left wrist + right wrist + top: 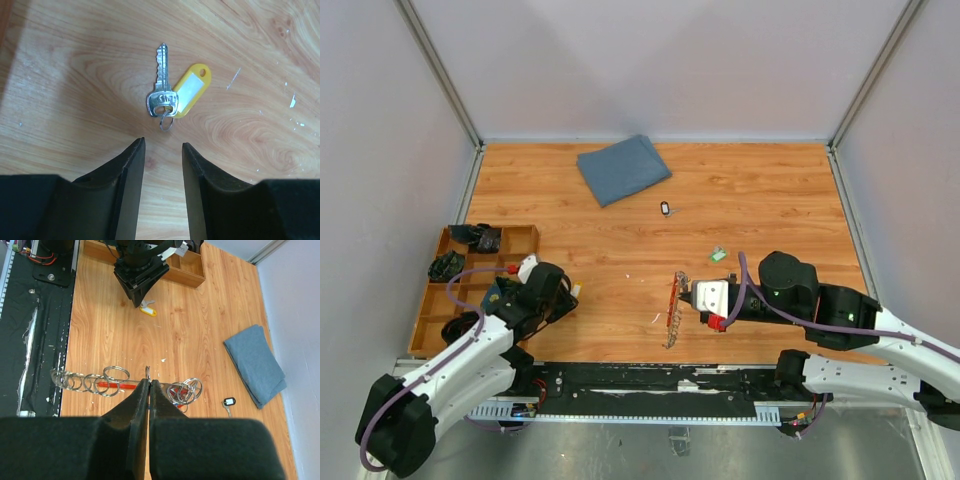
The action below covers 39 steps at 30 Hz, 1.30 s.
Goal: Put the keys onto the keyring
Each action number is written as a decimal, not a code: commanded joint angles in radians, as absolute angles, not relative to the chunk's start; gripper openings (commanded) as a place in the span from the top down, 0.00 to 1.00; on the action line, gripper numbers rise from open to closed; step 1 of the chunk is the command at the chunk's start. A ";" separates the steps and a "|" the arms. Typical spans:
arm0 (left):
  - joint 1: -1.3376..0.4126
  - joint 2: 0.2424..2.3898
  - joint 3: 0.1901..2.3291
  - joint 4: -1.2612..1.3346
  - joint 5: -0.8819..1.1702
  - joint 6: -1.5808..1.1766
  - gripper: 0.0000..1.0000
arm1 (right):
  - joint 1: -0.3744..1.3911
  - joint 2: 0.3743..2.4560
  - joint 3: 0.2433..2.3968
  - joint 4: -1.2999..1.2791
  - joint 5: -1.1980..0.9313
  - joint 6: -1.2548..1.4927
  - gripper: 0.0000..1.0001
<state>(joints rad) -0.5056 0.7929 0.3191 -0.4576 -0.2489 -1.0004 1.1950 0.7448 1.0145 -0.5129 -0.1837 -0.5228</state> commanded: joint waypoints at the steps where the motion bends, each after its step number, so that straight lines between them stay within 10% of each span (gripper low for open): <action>1: -0.473 0.792 0.295 -0.397 -0.262 -1.019 0.60 | 1.183 0.734 1.001 -0.469 -0.203 -0.502 0.98; 39: -0.453 0.817 0.367 -0.348 -0.298 -0.813 0.99 | 1.183 0.785 1.093 -0.558 0.020 -0.400 0.99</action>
<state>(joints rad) -0.4603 0.8410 0.2752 -0.3000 -0.2718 -0.9337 1.1950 0.7773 1.0153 -0.5152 -0.1211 -0.4744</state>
